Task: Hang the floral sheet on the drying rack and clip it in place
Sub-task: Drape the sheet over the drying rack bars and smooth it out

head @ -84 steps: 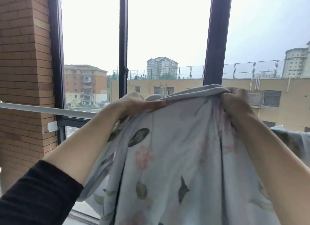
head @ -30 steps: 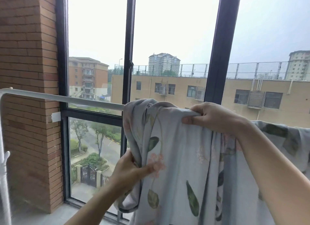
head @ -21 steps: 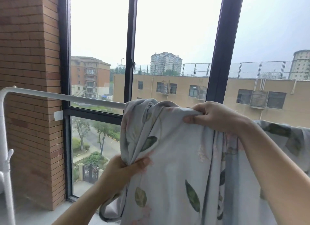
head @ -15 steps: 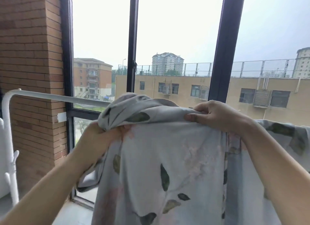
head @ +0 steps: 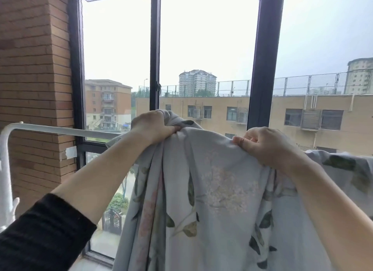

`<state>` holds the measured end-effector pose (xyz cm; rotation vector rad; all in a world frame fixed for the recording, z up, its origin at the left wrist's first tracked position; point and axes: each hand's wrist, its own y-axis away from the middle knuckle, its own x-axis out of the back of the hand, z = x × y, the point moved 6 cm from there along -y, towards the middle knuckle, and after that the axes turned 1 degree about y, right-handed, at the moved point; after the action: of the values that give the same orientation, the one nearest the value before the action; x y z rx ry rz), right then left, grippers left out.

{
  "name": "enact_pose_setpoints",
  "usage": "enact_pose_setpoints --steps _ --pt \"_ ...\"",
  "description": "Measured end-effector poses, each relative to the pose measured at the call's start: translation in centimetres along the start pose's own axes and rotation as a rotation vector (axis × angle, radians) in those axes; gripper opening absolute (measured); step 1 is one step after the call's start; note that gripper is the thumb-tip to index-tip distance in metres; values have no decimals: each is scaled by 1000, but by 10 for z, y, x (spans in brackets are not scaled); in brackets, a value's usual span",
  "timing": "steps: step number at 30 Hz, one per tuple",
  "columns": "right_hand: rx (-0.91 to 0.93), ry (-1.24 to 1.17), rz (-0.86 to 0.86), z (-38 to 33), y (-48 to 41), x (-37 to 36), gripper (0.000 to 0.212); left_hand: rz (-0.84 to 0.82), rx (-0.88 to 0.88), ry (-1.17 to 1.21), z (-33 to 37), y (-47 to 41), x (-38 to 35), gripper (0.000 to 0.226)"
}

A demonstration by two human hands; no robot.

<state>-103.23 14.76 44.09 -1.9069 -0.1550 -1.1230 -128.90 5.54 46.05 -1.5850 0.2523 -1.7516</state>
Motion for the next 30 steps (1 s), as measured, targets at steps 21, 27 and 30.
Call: enact_pose_setpoints --steps 21,27,30 --pt "257 78 -58 -96 -11 -45 62 -27 -55 66 -14 -3 3 43" --pt "310 4 -169 -104 -24 -50 53 -2 -48 68 -15 0 7 42" --pt "286 -110 -223 -103 -26 -52 38 -38 -28 138 -15 3 10 41"
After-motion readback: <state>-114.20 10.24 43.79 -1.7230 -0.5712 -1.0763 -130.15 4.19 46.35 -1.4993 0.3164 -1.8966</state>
